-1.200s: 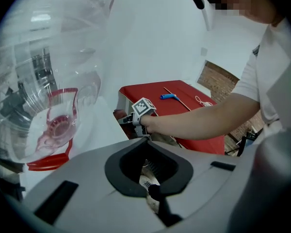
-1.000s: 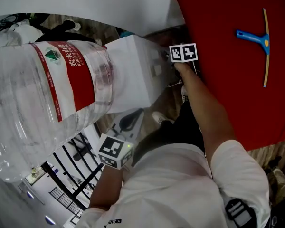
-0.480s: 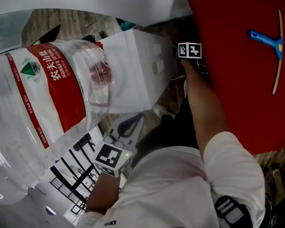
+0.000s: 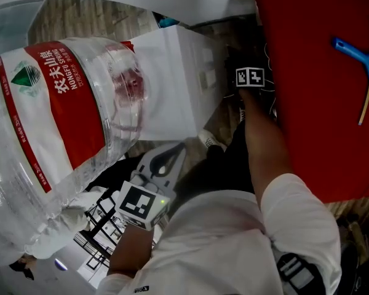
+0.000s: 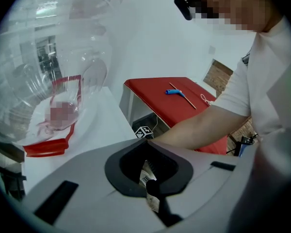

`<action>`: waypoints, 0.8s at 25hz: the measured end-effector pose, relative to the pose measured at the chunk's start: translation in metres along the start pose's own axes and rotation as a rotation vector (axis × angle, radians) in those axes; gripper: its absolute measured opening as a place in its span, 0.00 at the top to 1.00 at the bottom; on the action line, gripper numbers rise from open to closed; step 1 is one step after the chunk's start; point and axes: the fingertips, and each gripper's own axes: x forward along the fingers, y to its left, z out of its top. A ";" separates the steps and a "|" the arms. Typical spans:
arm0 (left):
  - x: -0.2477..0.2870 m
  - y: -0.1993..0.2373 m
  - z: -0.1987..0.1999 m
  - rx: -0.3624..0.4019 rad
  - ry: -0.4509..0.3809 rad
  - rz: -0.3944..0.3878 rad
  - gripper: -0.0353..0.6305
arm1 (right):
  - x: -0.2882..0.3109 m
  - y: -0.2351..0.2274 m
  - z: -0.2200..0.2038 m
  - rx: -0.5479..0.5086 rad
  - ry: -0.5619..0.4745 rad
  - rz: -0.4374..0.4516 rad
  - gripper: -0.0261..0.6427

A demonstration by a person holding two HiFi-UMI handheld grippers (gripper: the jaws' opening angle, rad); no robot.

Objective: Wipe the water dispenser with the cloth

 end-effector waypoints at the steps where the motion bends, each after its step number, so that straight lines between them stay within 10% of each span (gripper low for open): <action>1: 0.000 -0.002 0.000 0.002 -0.004 -0.002 0.96 | 0.000 0.003 -0.009 -0.002 0.012 0.010 0.88; 20: -0.028 0.005 -0.021 0.048 -0.086 -0.034 0.96 | -0.051 0.089 -0.019 -0.090 0.008 0.157 0.88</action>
